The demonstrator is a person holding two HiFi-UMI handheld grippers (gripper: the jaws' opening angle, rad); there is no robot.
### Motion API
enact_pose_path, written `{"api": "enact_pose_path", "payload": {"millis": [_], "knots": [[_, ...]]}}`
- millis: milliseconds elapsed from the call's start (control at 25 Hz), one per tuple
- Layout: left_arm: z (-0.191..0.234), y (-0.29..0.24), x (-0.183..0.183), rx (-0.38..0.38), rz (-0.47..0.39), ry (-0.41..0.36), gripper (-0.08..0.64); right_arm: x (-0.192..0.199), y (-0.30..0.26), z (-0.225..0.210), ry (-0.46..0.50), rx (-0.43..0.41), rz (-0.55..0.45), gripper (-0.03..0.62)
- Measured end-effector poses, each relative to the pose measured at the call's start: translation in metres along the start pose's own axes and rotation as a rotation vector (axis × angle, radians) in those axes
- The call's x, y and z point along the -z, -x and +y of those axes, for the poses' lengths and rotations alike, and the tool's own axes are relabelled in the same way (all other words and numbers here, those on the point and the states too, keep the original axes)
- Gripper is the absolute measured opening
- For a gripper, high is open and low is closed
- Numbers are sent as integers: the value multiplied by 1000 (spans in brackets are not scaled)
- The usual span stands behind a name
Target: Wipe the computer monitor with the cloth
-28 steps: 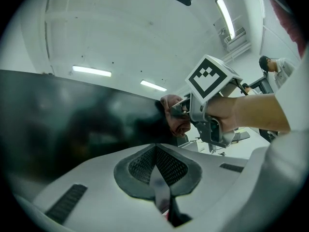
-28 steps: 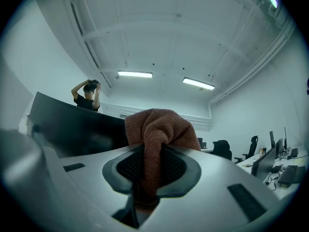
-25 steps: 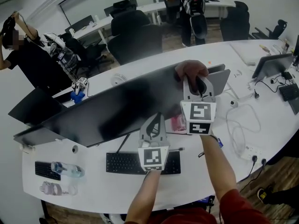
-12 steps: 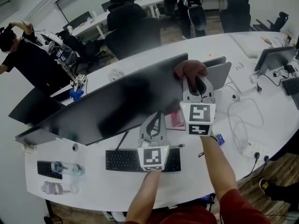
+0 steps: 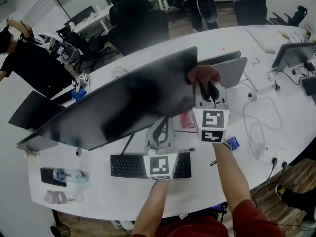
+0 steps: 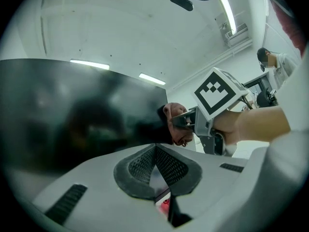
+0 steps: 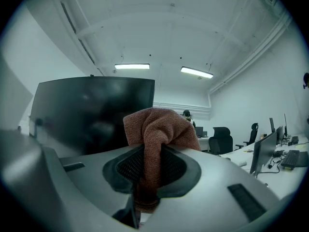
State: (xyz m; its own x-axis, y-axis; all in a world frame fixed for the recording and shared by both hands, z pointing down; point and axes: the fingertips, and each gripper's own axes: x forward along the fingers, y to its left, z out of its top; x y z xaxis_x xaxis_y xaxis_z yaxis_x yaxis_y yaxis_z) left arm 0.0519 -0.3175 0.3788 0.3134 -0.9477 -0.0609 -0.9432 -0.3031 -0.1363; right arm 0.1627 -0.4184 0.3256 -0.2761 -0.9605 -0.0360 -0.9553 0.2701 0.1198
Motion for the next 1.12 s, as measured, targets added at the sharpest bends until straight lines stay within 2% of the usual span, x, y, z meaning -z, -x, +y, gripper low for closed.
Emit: {"api": "enact_pose_path", "payload": {"millis": [120, 320, 560, 1120], "knots": [[-1, 0, 11, 5, 27, -20, 28, 13, -2, 1, -3, -3, 12, 83], [-4, 1, 15, -10, 19, 33, 28, 37, -2, 4, -6, -11, 44, 83], [-6, 1, 23, -12, 19, 24, 28, 63, -2, 6, -18, -20, 79, 83], [-3, 3, 58, -25, 79, 44, 28, 127, -3, 23, -32, -42, 174, 83]]}}
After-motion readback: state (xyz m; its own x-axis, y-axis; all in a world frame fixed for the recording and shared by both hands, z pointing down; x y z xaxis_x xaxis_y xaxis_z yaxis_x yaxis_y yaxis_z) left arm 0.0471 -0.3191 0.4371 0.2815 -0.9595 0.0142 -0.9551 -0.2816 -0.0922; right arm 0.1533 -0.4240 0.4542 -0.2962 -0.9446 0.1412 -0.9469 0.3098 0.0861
